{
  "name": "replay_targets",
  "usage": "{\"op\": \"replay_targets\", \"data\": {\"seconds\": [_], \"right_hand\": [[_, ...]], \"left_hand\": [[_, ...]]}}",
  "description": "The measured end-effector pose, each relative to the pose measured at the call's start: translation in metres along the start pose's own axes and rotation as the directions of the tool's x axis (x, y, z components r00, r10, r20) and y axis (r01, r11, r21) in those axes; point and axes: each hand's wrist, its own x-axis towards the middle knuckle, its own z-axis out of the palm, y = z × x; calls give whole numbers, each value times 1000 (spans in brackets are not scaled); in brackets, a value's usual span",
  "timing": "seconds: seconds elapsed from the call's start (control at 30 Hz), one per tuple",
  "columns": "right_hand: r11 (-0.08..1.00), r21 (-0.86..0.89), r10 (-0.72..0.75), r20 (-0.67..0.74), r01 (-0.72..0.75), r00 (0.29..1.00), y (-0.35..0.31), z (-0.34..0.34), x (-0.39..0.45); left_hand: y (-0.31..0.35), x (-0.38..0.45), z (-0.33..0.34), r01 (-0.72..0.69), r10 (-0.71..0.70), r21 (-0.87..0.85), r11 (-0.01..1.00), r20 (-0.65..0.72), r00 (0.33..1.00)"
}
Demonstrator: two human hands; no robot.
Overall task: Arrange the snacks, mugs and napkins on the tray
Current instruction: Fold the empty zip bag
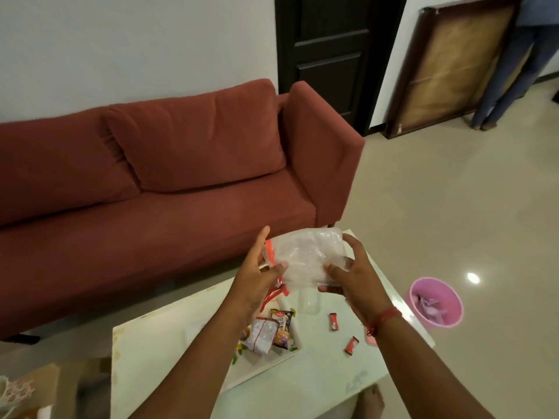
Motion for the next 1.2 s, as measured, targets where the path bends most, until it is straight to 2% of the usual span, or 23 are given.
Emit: {"op": "replay_targets", "data": {"seconds": [0.1, 0.2, 0.33, 0.47, 0.57, 0.67, 0.77, 0.87, 1.0, 1.2], "right_hand": [[1000, -18, -21, -74, 20, 997, 12, -50, 21], [1000, -31, -3, -88, 0, 996, 28, -110, 41], [986, 73, 153, -74, -148, 985, 66, -216, 74], [938, 212, 312, -168, -275, 935, 124, -326, 111], [915, 273, 364, -242, -297, 899, 172, -394, 137], [911, 281, 397, -396, -302, 828, 225, -451, 166], [911, 221, 410, -585, -348, 700, 274, -499, 196], [869, 22, 373, -685, -494, 626, 310, -526, 225], [724, -217, 408, -631, -655, 660, 364, -545, 268], [566, -428, 480, -524, -705, 703, 414, -542, 306]], "left_hand": [[-15, 27, 51, 19, -19, 7, 1000, 0, 1000], [-39, 60, 108, 96, -95, 60, 994, -23, 995], [-89, 115, 200, 225, -224, 210, 952, -30, 974], [-147, 174, 297, 299, -337, 334, 894, 61, 939], [-188, 214, 359, 253, -335, 477, 842, 94, 937], [-227, 245, 400, 187, -299, 598, 780, 94, 950], [-268, 262, 423, 169, -312, 668, 725, 99, 945], [-291, 261, 424, 181, -332, 699, 692, 86, 939], [-326, 267, 414, 193, -328, 730, 655, 44, 944], [-356, 288, 402, 216, -331, 760, 612, -2, 944]]}}
